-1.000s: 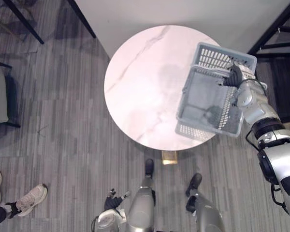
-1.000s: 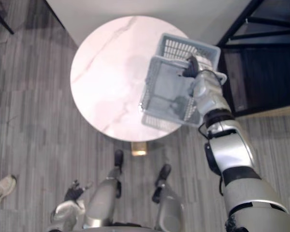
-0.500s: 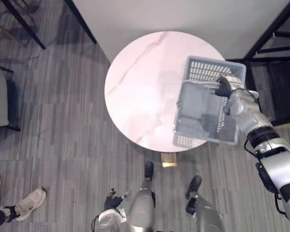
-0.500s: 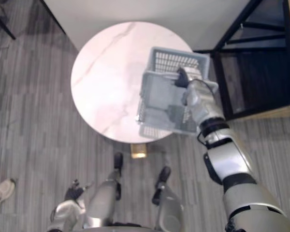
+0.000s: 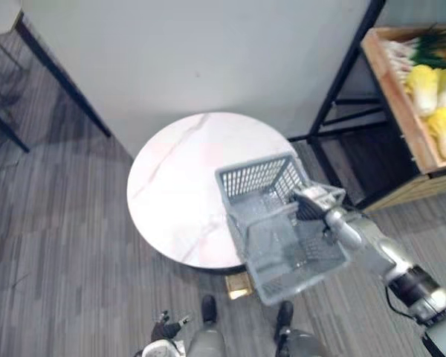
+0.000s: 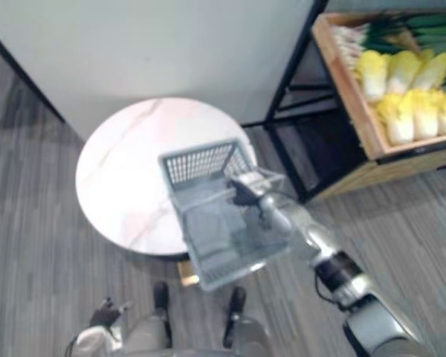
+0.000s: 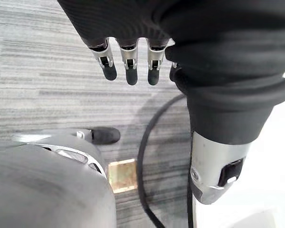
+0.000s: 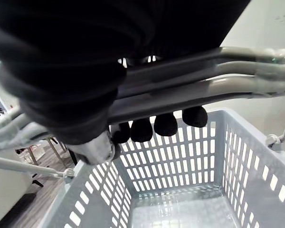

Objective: Pick vegetable in the basket

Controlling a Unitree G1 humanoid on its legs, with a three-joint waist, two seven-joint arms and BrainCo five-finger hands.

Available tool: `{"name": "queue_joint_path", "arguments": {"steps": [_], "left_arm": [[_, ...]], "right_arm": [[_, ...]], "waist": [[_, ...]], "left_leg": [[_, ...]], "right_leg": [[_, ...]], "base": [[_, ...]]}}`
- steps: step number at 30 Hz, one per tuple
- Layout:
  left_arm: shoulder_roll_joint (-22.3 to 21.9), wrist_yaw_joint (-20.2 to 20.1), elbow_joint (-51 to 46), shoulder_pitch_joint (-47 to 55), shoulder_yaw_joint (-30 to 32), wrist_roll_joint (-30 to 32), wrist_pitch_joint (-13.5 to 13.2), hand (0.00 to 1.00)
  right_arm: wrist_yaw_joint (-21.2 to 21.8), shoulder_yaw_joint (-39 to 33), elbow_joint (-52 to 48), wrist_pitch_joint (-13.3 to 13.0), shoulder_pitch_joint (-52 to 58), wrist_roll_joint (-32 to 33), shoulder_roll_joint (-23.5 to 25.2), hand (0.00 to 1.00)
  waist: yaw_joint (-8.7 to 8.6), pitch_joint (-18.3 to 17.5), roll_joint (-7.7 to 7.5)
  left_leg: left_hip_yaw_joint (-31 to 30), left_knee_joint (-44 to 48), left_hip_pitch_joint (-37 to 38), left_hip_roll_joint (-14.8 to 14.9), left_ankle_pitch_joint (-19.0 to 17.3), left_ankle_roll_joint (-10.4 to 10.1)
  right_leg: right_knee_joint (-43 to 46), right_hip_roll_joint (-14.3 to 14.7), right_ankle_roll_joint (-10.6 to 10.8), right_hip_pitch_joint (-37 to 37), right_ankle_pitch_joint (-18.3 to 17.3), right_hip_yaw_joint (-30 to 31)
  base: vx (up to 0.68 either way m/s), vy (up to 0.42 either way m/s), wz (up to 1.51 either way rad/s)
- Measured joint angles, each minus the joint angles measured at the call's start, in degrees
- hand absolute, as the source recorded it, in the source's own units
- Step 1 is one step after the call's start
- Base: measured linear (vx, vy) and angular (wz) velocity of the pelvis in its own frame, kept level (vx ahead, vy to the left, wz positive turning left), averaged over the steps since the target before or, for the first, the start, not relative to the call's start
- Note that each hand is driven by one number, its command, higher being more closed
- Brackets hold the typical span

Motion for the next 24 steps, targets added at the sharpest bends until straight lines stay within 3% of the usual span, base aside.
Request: {"name": "queue_joint_path", "arguments": {"steps": [3,7,11,18,24], "left_arm": [[0.1,-0.4,0.7,1.3,0.9,2.0,0.8,0.00],[0.0,-2.1,1.3,3.4,1.0,3.8,1.2,0.00],[-0.3,-2.5,3.4,4.0,1.0,5.5,1.2,0.00],[-1.3,-2.7,3.5,5.0,0.5,7.7,1.1,0.00],[-1.9,-2.7,3.5,5.6,0.5,8.3,1.1,0.00]], "right_arm": [[1.3,-2.0,-2.9,-1.3,7.3,0.5,-3.2,1.00],[2.3,-8.2,-4.9,-2.5,19.1,0.5,-7.1,1.00],[2.5,-13.5,-4.6,-3.1,26.5,-0.1,-7.3,1.00],[0.2,-25.0,7.4,-3.9,36.3,-3.6,-1.8,1.00],[-3.8,-34.1,19.8,-2.8,38.9,-7.5,2.7,1.00]], "waist": [[-1.99,-1.5,0.16],[-2.63,-3.8,0.77],[-4.49,-5.0,1.81],[-5.95,-7.9,3.97],[-6.87,-8.5,4.65]], "left_leg": [[0.6,0.0,1.0,0.0,-0.7,-0.4],[3.2,0.0,2.0,0.1,-1.5,-0.4],[5.0,0.0,3.4,-0.1,-2.2,-0.6],[6.8,0.0,5.4,-0.2,-3.5,-0.5],[6.8,-0.1,6.0,-0.4,-4.2,-0.9]], "right_leg": [[-1.2,0.2,0.5,1.1,0.4,1.0],[-2.2,0.5,0.7,1.2,0.6,4.0],[-2.6,0.5,0.9,1.6,1.1,5.6],[-3.4,0.8,0.8,2.9,1.1,7.2],[-3.5,0.6,0.5,3.7,0.8,7.2]], "base": [[-0.01,0.010,-0.13],[0.02,0.006,-0.27],[0.05,0.007,-0.23],[0.06,-0.003,-0.13],[0.04,0.003,0.01]]}}
